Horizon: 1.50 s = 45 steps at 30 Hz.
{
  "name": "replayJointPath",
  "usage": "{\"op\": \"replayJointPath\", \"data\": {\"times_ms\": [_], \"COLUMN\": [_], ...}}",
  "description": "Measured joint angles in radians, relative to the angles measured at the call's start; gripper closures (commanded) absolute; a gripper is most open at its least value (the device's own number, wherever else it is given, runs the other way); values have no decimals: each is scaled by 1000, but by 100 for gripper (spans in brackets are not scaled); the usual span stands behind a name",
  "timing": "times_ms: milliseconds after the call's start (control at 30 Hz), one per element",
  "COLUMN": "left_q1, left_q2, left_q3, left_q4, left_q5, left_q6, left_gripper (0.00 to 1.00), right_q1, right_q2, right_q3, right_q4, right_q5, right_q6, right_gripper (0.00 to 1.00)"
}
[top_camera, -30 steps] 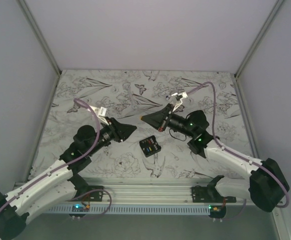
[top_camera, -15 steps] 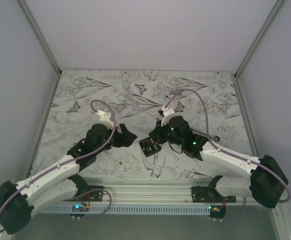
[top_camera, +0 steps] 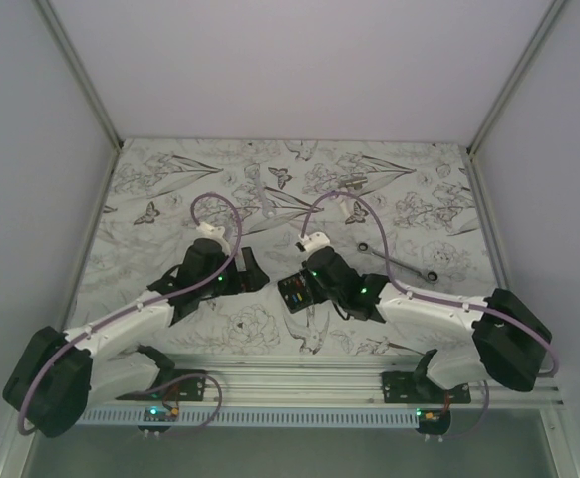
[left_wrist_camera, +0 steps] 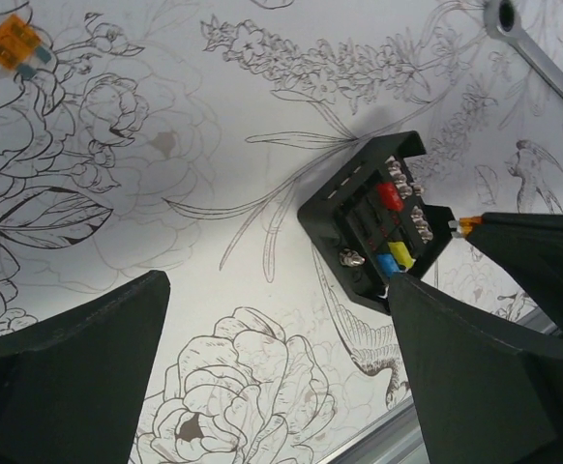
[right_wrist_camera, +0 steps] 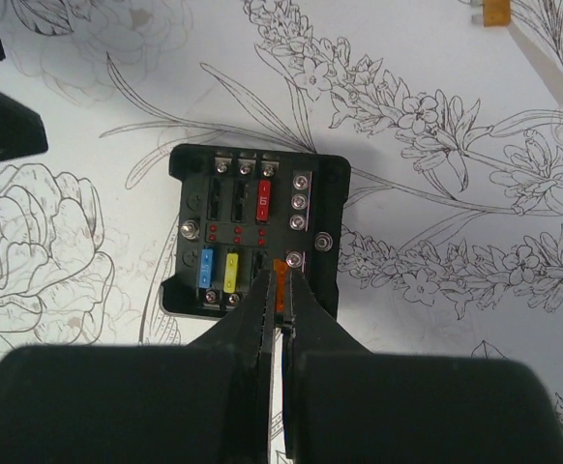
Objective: Snap on the fuse box
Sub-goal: Install the fuse at the fuse box base.
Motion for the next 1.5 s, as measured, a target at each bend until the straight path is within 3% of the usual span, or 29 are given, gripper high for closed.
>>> {"op": "replayJointPath", "data": {"times_ms": [267, 1500], "left_q1": [58, 79], "left_q2": [87, 111], "left_q3": [19, 33], "left_q4": [-5, -5], "left_q5": [51, 85], "left_q6": [-38, -64], "left_gripper": [0, 0], "right_q1": [43, 101], "right_q2": [60, 150], "right_q3": [28, 68], "right_q4": [-18, -52], "right_q5": [32, 123], "right_q6": [-17, -47], "right_gripper": [100, 100]}}
